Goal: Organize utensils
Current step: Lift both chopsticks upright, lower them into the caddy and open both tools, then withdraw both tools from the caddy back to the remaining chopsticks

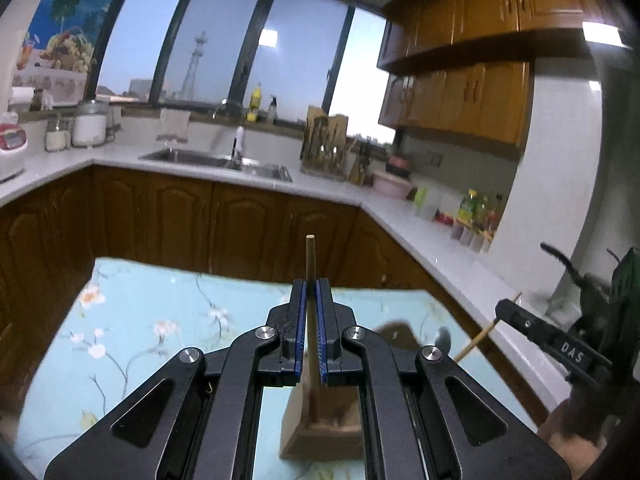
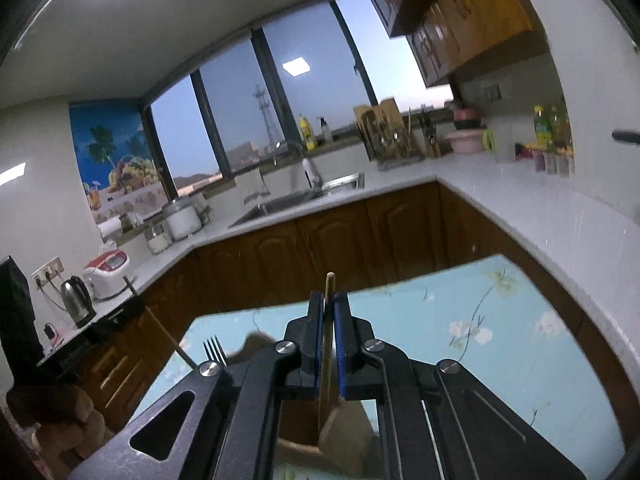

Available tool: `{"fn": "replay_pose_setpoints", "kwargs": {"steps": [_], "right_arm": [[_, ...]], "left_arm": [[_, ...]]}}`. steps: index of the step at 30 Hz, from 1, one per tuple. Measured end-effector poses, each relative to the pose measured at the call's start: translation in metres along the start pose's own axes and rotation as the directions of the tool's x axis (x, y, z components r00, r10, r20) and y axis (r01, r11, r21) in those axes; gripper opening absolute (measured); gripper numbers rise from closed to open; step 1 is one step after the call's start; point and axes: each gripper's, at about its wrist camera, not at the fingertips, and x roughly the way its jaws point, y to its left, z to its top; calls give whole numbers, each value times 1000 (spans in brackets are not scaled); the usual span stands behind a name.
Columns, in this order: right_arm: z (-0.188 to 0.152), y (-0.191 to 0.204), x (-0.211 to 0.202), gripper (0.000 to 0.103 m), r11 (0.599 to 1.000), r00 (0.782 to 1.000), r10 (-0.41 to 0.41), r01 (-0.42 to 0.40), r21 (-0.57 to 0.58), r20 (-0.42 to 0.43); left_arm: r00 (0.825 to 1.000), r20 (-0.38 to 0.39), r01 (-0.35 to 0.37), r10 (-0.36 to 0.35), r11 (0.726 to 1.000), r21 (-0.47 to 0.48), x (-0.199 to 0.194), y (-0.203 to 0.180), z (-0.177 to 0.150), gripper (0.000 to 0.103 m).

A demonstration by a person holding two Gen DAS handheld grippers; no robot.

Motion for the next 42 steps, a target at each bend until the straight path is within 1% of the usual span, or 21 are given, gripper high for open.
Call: {"fn": "replay_pose_setpoints", "kwargs": {"steps": [1, 4, 9, 13, 15, 18, 19, 20, 21, 22, 23, 24, 25, 26, 27, 28, 29, 30, 31, 36, 42], "right_arm": [[-4, -2, 2, 5, 1000, 1000, 2, -2, 6, -15], [-9, -4, 4, 6, 1000, 999, 4, -4, 6, -38], [-6, -7, 5, 6, 1000, 998, 6, -5, 18, -59], [-5, -6, 4, 6, 1000, 998, 4, -3, 22, -62], [-5, -5, 5, 11, 1000, 998, 5, -3, 25, -65], [-3, -7, 6, 12, 999, 997, 19, -16, 44, -72], [-3, -7, 5, 19, 999, 997, 23, -19, 50, -72], [-3, -9, 3, 39, 998, 997, 35, -32, 59, -65], [-3, -10, -1, 53, 996, 997, 55, -52, 67, -49], [-3, -11, -5, 74, 996, 997, 63, -61, 71, -33], [-3, -12, -11, 79, 995, 998, 64, -63, 72, -11], [-3, -12, -17, 79, 996, 998, 62, -62, 70, 10], [-3, -12, -25, 79, 995, 998, 65, -67, 69, 24], [-3, -12, -29, 83, 995, 997, 70, -72, 72, 26], [-4, -12, -33, 87, 994, 997, 78, -80, 79, 25], [-5, -13, -36, 92, 993, 996, 85, -86, 86, 21], [-7, -14, -41, 94, 991, 995, 94, -95, 96, 21], [-10, -17, -49, 95, 989, 995, 97, -99, 106, 27], [-14, -19, -56, 97, 989, 995, 92, -95, 115, 30], [-34, -31, -84, 99, 987, 998, 57, -60, 149, 22], [-65, -47, -106, 99, 987, 999, -12, 19, 162, -40]], "left_arm": [[1000, -18, 3, -3, 1000, -2, 3, 1, -6, 4], [1000, -30, -1, 1, 1000, -4, 4, 1, -12, 4], [999, -40, 1, -1, 1000, -17, 2, 5, -8, 4], [999, -41, -4, 4, 1000, 0, 2, 3, -7, 5], [999, -47, -5, 5, 1000, 4, 2, 4, -6, 5], [999, -51, 0, -1, 1000, -13, -2, 6, -3, 6], [999, -49, 1, -1, 1000, -14, -4, 6, -3, 10], [999, -47, -1, 0, 1000, -16, -8, 6, -2, 13], [999, -45, -2, 1, 1000, -18, -10, 6, -2, 22], [999, -39, -4, 3, 1000, -23, -15, 7, -2, 30], [999, -35, -5, 4, 1000, -24, -18, 6, -3, 32], [1000, -30, -5, 5, 1000, -25, -23, 7, -3, 37], [1000, -27, -10, 9, 1000, -26, -27, 7, -4, 48], [999, -24, -23, 22, 999, -32, -32, 8, -5, 57], [999, -20, -41, 40, 998, -43, -37, 10, -7, 74], [999, -11, -52, 51, 997, -56, -44, 13, -9, 80], [998, -2, -57, 57, 996, -73, -52, 16, -13, 81], [998, -4, -62, 62, 994, -86, -57, 19, -16, 86], [997, -16, -71, 70, 992, -100, -63, 22, -20, 89], [995, -59, -87, 79, 986, -140, -85, 34, -47, 89], [987, -140, -95, 78, 988, -124, -106, 32, -91, 89]]}}
